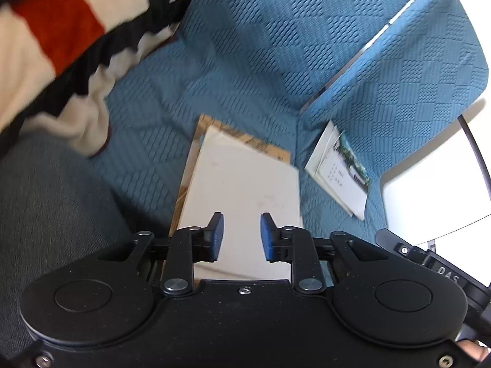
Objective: Organize objects
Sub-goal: 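Pull both grippers back up away from the stacked books, then move both open grippers to the photo-cover notebooks on the seat, then close both grippers on the edge of the photo-cover notebooks, then lift the photo-cover notebooks upright off the seat with both grippers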
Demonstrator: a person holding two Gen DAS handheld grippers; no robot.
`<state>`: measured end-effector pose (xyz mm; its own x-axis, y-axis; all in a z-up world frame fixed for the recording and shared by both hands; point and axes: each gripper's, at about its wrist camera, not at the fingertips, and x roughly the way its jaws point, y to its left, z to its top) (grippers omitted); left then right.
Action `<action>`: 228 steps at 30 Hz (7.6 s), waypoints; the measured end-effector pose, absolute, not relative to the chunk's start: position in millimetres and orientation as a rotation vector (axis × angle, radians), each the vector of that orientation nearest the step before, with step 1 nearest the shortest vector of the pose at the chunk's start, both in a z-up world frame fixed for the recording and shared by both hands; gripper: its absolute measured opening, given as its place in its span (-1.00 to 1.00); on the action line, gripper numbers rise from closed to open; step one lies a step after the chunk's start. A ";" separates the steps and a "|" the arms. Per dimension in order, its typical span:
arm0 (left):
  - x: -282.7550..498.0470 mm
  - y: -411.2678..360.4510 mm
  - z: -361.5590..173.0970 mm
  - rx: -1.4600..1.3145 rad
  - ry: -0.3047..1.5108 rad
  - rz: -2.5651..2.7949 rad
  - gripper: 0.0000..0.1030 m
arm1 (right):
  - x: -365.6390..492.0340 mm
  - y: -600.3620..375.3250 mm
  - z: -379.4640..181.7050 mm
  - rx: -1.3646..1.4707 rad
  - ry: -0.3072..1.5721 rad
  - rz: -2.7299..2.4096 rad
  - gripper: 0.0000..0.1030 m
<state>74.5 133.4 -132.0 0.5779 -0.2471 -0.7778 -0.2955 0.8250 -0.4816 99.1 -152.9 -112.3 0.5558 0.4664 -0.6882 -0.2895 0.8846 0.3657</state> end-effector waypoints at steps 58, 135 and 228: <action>156.0 12.4 -78.8 -0.328 0.708 -0.249 0.90 | 104.2 -217.0 -109.9 0.188 0.681 0.212 0.60; 409.1 -34.7 -289.4 -0.680 1.211 -0.562 -0.70 | 309.4 -259.4 -270.2 0.544 0.988 0.088 -0.51; 181.2 142.5 -108.8 -1.056 0.813 -0.504 -0.91 | 169.2 -173.6 -117.6 0.856 0.739 0.551 -0.85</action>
<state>181.2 142.5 -108.8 0.6151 -0.7113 -0.3402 -0.0115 0.4234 -0.9059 169.2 -173.6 -117.6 0.6287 0.6932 -0.3524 -0.1399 0.5466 0.8256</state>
